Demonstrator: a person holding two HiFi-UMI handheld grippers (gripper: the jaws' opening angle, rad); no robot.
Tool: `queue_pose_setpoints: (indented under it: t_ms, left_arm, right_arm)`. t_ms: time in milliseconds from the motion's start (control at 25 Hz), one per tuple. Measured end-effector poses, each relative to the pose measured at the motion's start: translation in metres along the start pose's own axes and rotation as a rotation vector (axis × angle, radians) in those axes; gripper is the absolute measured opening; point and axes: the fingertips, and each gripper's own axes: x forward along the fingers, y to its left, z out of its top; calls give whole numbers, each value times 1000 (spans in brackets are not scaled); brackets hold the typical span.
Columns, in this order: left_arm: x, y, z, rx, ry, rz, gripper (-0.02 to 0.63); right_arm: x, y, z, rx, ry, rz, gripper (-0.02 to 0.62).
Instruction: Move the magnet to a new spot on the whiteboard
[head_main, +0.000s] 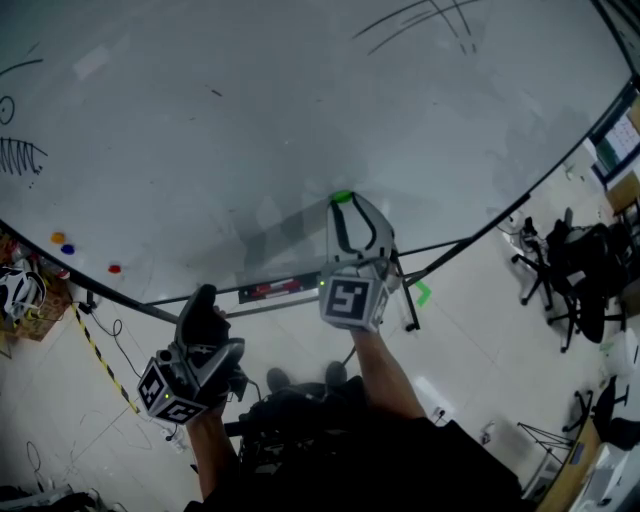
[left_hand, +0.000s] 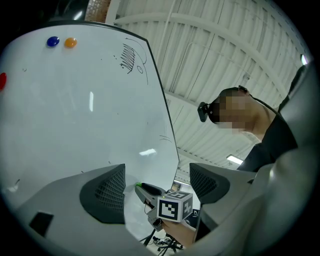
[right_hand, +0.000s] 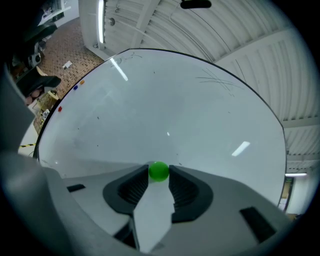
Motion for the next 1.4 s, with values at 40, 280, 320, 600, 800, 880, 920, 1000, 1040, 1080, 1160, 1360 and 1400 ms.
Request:
queue_pose_setpoints:
  t_ms: [40,280,320,600,800,880,920,1000,1040,1080,1160,1360,1400]
  left_arm:
    - [-1,0,1,7,-2,3,400]
    - [-4,-1,5,41,-5,13,400]
    - [-4,-2,5,41,-5,13,400]
    - [-3,0,5,29,-8,7,400]
    - [-2,0,1,12,-3,-16,400]
    - [0,1,0,1,0,-16,400]
    - [3,1,-1,-5,1,-15,400]
    - [7,0,-3,-12,5,-20,400]
    - [9,-1,-5,-13,9,-25,400]
    - [11,-1,-6,-14,14,-29,400]
    - [16,-2,-9,-13,21,-40,400]
    - [29,-4,-15,-26,31,-61,400]
    - [32,-5,-15,-33,25,-64,400]
  right_arm:
    - [1,0,0,-2,2,-3,155]
    - [2,0,1,-39,-2,-24,156]
    - [2,0,1,-32,-4,-21,155]
    - [1,1,0,19,2,20,150]
    - [0,1,-3,80,3,72,150]
    - [-4,0,-2,106,-10,85,150]
    - [-7,-1,-1,120,-14,94,150]
    - [-14,-3,1,152,-20,121,150]
    - [-18,-4,2,173,-24,136,150]
    - [-22,-5,3,197,-28,152,150]
    - [-30,-11,4,250,-41,183,150]
    - [-51,-33,5,376,-95,254,150]
    - [-57,-37,4,396,-103,268,150]
